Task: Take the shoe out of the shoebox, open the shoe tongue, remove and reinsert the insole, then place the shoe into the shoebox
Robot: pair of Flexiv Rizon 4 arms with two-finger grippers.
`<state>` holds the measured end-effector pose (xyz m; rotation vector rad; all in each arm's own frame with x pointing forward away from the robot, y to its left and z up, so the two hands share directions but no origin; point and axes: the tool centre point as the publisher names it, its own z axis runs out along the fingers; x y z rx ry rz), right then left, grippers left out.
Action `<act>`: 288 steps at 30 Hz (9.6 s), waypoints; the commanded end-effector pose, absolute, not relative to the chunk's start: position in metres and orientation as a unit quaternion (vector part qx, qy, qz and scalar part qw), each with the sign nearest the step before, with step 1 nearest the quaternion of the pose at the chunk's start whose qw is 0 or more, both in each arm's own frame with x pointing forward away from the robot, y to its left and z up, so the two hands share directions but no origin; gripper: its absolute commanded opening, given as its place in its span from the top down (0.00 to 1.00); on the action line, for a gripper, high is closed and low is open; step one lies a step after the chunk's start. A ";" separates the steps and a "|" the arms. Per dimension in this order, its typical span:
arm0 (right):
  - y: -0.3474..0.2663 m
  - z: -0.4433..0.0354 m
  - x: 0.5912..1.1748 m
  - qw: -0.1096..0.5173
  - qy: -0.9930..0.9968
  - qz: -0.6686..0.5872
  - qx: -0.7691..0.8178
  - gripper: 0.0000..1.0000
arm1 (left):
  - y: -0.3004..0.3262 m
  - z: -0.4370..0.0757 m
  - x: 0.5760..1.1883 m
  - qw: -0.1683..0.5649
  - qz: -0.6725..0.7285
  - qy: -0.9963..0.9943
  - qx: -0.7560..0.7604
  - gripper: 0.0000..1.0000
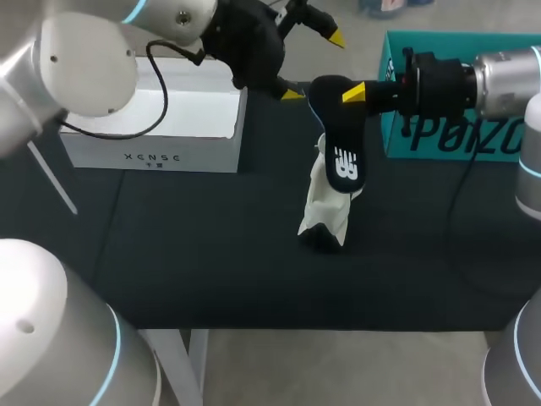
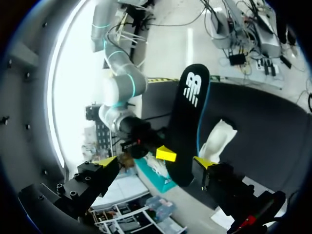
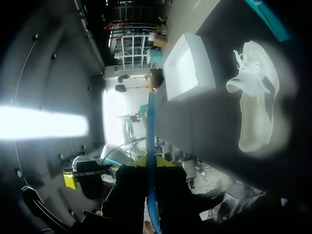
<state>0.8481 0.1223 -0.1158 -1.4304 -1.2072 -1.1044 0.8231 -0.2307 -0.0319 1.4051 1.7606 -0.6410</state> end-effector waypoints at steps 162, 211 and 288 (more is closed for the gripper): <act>-0.046 -0.189 0.844 0.287 -0.638 -0.357 -0.619 0.00 | -0.222 -0.158 0.798 0.265 -0.479 0.714 0.436 1.00; -0.046 -0.189 0.844 0.287 -0.638 -0.357 -0.619 0.00 | -0.238 -0.292 0.820 0.183 -0.482 0.707 0.484 1.00; -0.046 -0.189 0.844 0.287 -0.638 -0.357 -0.619 0.00 | -0.254 -0.332 0.855 0.156 -0.360 0.755 0.525 1.00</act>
